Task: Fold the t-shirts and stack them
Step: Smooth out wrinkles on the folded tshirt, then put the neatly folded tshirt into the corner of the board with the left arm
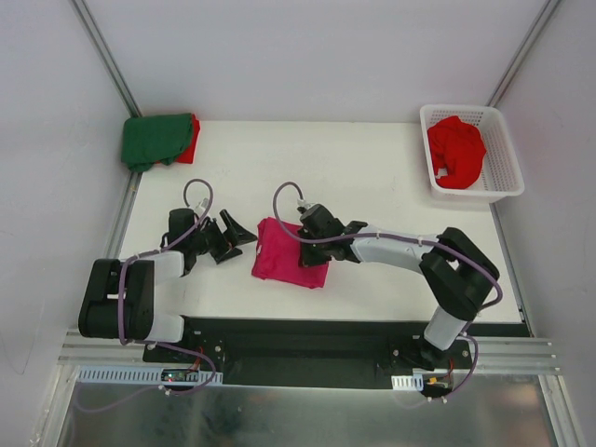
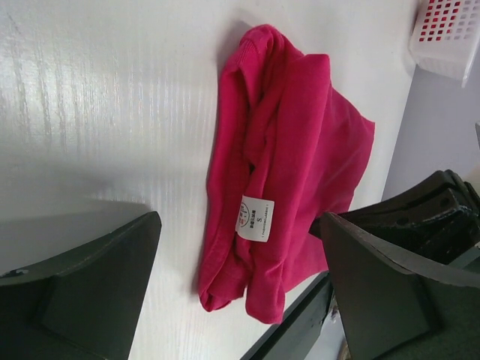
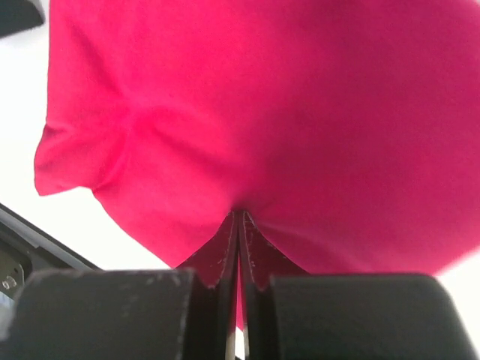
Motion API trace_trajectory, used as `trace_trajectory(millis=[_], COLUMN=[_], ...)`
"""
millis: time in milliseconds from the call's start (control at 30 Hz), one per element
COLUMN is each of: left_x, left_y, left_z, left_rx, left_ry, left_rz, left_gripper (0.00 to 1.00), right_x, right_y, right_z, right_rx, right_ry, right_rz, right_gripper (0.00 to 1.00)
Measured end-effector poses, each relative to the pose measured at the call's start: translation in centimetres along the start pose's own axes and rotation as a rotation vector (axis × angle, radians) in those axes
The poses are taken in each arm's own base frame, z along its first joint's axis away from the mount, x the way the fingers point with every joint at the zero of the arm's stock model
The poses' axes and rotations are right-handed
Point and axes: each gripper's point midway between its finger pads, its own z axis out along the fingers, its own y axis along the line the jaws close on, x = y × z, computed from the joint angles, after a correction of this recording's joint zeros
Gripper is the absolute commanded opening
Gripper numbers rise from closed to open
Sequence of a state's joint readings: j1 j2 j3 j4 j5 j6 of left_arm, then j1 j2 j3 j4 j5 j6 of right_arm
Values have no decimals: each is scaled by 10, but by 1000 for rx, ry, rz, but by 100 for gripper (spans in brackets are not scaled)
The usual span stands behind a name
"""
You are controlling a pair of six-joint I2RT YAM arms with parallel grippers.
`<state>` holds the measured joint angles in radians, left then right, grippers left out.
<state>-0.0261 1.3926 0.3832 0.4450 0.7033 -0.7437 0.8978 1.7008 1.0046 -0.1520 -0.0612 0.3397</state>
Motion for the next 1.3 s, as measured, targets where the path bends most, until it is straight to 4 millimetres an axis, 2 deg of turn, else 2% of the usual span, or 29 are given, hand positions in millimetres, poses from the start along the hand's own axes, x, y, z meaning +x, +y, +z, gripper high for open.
trace_trajectory(millis=[133, 367, 500, 667, 967, 1300], left_x=[7, 18, 30, 35, 40, 51], left_y=[2, 4, 1, 0, -5, -17], left_z=[-4, -7, 0, 9, 22, 41], left_rx=[-9, -12, -5, 11, 48, 111], left_ry=[13, 43, 111, 172, 246, 341], left_rz=[6, 31, 40, 26, 21, 46], left_gripper=[87, 83, 83, 82, 80, 79], right_x=[3, 3, 0, -1, -16, -23], right_y=[3, 4, 6, 2, -25, -55], right_z=[12, 19, 21, 21, 18, 9], right_rx=[-2, -4, -3, -2, 16, 51], right_ry=[24, 37, 36, 42, 38, 47], right_rz=[-5, -10, -23, -31, -25, -60], right_gripper=[1, 1, 1, 1, 1, 1])
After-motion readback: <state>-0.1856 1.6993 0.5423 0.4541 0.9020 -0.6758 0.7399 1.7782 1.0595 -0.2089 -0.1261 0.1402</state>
